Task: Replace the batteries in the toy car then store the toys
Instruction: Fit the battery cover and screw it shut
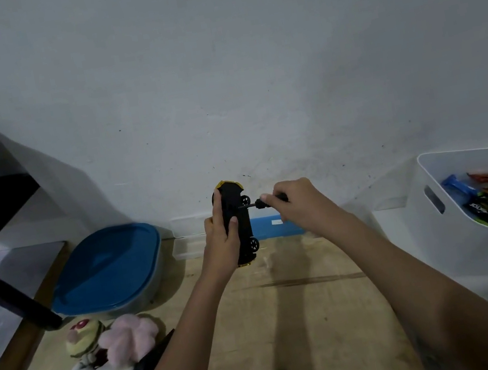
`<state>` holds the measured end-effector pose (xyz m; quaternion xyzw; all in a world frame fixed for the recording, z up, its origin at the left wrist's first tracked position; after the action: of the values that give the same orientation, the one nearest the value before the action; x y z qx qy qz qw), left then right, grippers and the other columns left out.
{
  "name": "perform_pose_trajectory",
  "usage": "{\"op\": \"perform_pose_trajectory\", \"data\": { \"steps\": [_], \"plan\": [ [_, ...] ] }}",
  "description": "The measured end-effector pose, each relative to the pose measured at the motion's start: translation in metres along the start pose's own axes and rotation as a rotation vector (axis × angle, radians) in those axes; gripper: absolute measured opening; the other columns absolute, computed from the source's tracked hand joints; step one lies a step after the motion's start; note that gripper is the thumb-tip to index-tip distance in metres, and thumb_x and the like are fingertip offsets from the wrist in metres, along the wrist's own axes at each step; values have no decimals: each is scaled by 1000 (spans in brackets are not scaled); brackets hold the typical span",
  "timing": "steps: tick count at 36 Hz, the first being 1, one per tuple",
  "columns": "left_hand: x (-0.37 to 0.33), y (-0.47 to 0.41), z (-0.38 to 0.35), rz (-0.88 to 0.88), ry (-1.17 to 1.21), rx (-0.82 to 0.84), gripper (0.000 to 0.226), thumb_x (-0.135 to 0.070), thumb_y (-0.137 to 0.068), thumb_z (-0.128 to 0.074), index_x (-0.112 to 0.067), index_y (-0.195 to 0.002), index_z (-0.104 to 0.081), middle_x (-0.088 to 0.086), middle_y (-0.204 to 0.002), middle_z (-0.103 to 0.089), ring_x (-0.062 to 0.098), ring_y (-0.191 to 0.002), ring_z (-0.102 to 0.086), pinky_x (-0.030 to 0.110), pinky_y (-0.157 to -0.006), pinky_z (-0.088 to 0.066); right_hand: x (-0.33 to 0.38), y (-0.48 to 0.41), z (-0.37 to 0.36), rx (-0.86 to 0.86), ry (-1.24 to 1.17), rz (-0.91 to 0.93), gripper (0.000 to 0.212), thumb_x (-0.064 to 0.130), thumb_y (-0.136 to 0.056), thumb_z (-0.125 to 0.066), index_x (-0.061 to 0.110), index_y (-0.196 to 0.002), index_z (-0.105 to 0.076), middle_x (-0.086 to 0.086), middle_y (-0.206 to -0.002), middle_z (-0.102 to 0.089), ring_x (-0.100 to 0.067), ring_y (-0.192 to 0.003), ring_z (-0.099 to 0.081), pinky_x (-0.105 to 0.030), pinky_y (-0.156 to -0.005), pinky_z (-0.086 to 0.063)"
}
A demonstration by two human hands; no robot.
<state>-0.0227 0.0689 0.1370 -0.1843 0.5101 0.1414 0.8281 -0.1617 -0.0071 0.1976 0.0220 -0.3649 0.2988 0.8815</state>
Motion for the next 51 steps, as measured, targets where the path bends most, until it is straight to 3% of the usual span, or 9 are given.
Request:
{"op": "perform_pose_trajectory", "data": {
  "steps": [10, 16, 20, 24, 28, 33, 37, 42, 51],
  "plan": [
    [5, -4, -16, -28, 14, 80, 56, -28, -101, -33, -46, -145, -5, 1, -133, -38, 12, -109, -44, 26, -88, -36, -26, 4, 23, -145, 97, -245, 67, 51, -95, -35, -1, -63, -64, -9, -54, -56, -24, -51, -52, -34, -60, -48],
    [6, -5, -24, -26, 65, 98, 57, -32, -98, -36, -52, -143, -6, -2, -137, -38, 13, -120, -43, 36, -103, -37, -24, 8, 23, -44, -227, -231, 26, 34, -95, -47, 9, -96, -45, -5, -74, -53, -15, -55, -54, -18, -45, -42],
    [8, -6, -26, -7, 106, 84, 59, -26, -98, -37, -49, -144, -7, -7, -134, -37, 15, -126, -40, 43, -109, -35, -19, 9, 27, -8, -284, -142, 11, 17, -90, -57, 10, -92, -48, -11, -97, -59, -19, -70, -59, -24, -68, -52],
    [8, -6, -29, 3, 117, 86, 59, -21, -100, -37, -44, -146, -7, -7, -131, -36, 13, -123, -40, 35, -106, -34, -16, 10, 34, -70, -282, -49, 18, -1, -81, -62, 14, -90, -56, -9, -97, -61, -15, -80, -63, -7, -68, -46],
    [9, -5, -30, 6, 130, 67, 59, -19, -100, -37, -41, -147, -7, -9, -128, -34, 9, -118, -38, 29, -100, -32, -11, 11, 37, -108, -322, -8, 7, 7, -84, -65, 7, -88, -59, -6, -80, -65, -9, -63, -69, -27, -70, -57],
    [8, -3, -32, -4, 130, 81, 59, -23, -100, -37, -41, -147, -6, -10, -131, -32, 9, -123, -36, 31, -104, -31, -7, 16, 38, -136, -161, 50, 23, 28, -94, -52, 6, -89, -58, -11, -78, -64, -15, -60, -67, -41, -70, -57],
    [3, -1, -31, -20, 145, 81, 59, -22, -100, -38, -37, -148, -7, -12, -132, -32, 7, -123, -36, 28, -102, -31, -3, 20, 31, -115, -20, 192, 21, 21, -94, -51, 10, -112, -52, 2, -107, -42, -18, -86, -58, -32, -77, -52],
    [-3, 1, -29, 8, 186, 54, 61, -12, -100, -37, -31, -149, -7, -15, -126, -33, -1, -111, -41, 17, -90, -34, -3, 25, 24, -40, 86, 340, 11, 8, -90, -54, 10, -101, -51, 0, -102, -46, -18, -80, -54, -27, -70, -50],
    [1, 11, -35, 112, 223, 172, 81, 4, -90, -43, -34, -148, -1, -24, -103, -47, 0, -89, -52, 19, -78, -46, -24, 30, 20, -57, 55, 195, 17, 23, -90, -59, 7, -89, -60, -5, -83, -63, -16, -75, -57, -26, -67, -48]
  ]
}}
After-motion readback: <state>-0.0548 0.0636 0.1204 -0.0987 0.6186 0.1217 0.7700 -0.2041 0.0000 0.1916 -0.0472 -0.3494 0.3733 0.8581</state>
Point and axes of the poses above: each hand's wrist, its own y-axis away from the middle knuckle, its own z-axis out of the back of the hand, x = y × z, the point moved 5 cm from there along -y, towards the middle knuckle
